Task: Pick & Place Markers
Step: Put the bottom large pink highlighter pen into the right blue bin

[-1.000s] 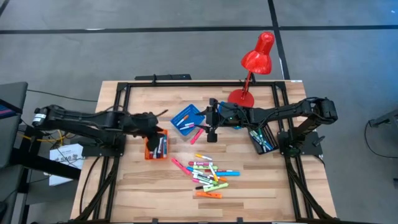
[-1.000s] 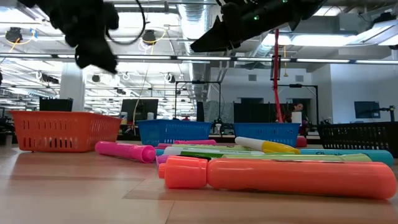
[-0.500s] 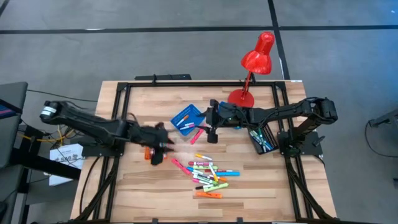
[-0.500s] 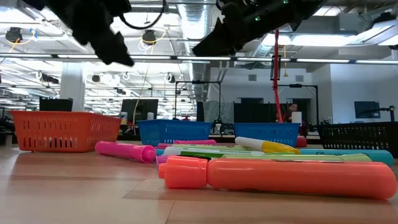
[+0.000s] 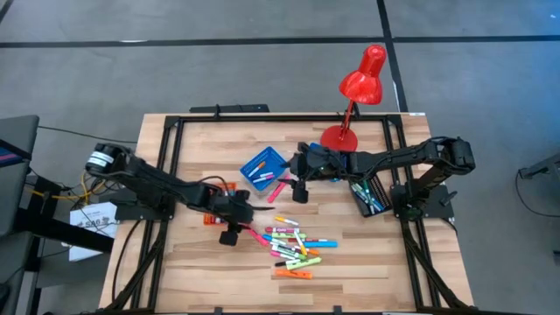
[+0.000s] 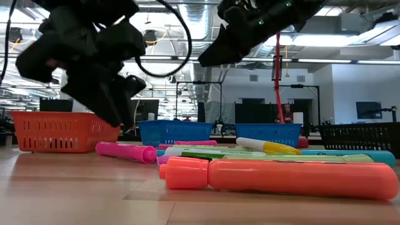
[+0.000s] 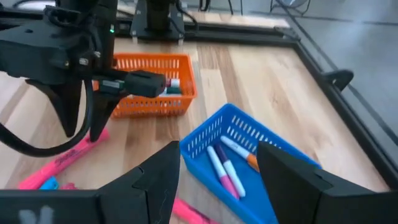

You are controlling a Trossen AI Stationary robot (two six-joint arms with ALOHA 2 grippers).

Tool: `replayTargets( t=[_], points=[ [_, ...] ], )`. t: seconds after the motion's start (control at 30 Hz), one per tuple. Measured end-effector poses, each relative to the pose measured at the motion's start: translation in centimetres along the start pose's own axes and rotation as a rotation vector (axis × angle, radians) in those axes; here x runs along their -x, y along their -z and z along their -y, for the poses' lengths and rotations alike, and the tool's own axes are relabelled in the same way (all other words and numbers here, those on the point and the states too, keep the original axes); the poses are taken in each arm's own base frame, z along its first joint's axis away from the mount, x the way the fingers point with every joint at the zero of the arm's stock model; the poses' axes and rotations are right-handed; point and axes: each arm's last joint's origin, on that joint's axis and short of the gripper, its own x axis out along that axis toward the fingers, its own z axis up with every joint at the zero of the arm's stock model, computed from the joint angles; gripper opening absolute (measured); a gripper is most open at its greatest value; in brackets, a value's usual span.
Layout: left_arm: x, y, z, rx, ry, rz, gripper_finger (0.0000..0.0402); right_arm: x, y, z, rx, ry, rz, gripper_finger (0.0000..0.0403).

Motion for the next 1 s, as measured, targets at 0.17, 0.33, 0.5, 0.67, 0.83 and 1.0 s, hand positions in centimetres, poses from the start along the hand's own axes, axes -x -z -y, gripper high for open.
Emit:
replayTargets(
  t=[0.17, 0.33, 0.5, 0.67, 0.83, 1.0],
  points=[
    [-1.2, 0.4, 0.0, -0.007, 0.002, -0.035, 0.0140, 0.0, 0.2, 0.0, -0.044, 0.000, -0.023, 0.0205],
    [-2.7, 1.2, 0.2, -0.007, 0.041, -0.091, 0.0140, 0.0, 0.3, 0.0, -0.082, -0.001, -0.035, 0.0205],
    [-3.3, 1.3, 0.2, -0.060, 0.047, -0.099, 0.0127, 0.0, 0.5, -0.1, -0.081, -0.002, -0.050, 0.0205],
    [-2.4, 1.0, 0.1, -0.092, 0.016, -0.070, 0.0070, 0.0, 0.5, -0.1, -0.079, -0.002, -0.049, 0.0205],
    [0.6, -0.6, 0.0, -0.071, -0.002, 0.064, 0.0062, 2.3, -1.1, -0.5, -0.042, -0.020, -0.032, 0.0205],
    [4.4, -2.1, -0.6, -0.095, -0.143, 0.225, 0.0083, 6.1, -2.3, -1.1, -0.050, -0.054, -0.051, 0.0205]
  ],
)
